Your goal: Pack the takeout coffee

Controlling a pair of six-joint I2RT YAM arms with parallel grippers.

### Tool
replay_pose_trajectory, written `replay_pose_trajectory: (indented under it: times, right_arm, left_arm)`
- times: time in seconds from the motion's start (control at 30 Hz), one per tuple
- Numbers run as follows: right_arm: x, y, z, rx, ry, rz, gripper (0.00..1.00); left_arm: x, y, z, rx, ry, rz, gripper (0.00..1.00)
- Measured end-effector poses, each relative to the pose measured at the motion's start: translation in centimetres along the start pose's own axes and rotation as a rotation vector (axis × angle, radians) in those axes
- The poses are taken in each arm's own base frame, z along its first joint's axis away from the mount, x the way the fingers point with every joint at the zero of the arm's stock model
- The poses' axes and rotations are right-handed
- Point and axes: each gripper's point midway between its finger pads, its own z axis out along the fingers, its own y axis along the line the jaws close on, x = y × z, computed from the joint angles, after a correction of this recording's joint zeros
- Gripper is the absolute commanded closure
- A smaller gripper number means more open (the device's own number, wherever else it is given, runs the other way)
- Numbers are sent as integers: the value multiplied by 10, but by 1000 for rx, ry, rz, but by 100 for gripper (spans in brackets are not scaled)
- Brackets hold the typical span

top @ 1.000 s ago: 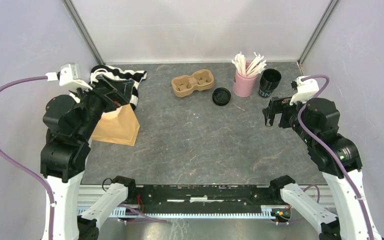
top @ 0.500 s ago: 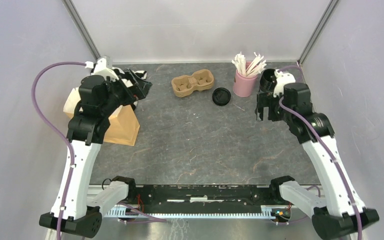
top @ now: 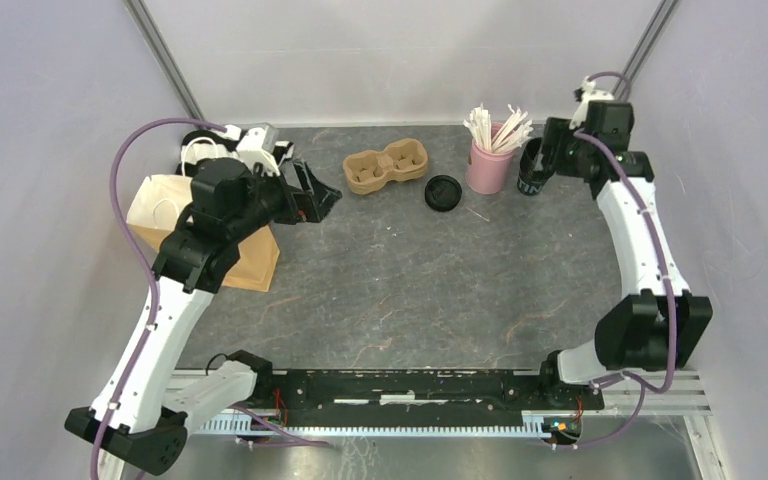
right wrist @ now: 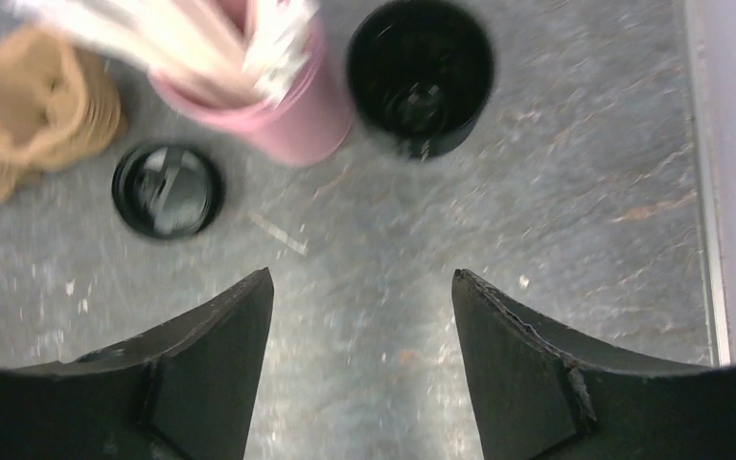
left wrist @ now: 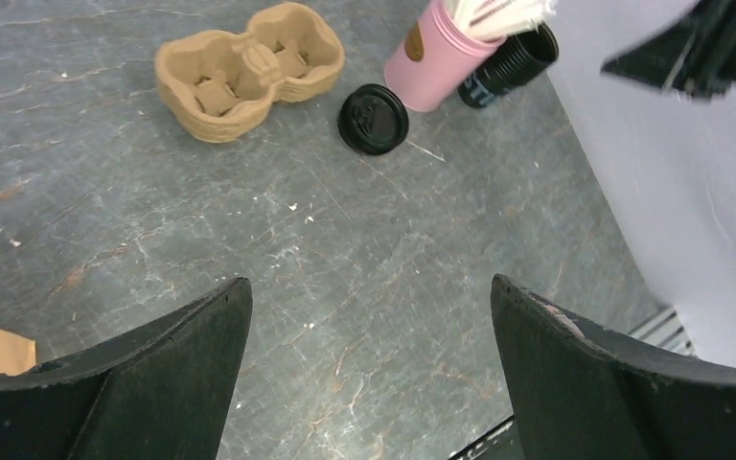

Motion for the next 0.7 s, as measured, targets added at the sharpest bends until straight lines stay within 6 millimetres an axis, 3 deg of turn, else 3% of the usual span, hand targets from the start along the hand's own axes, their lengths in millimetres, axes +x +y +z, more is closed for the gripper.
replay_pose_trajectory:
  times: [0.13,0.3,0.5,0.7]
  right_arm:
    - [-32,-41,19,70,-53,118,32]
    - [-49,-87,41,177,-68,209,36]
    - [-58,-98,85,208,-39,210,44]
    - [-43,-103,129,222,28,215,45]
  left_arm:
    - [8,-10,1,30,22,75,0]
    - [5,-5,12,2,30,133,0]
    - [-1,5,36,-57,78,180,0]
    - [-6,10,56,-85,107,195,0]
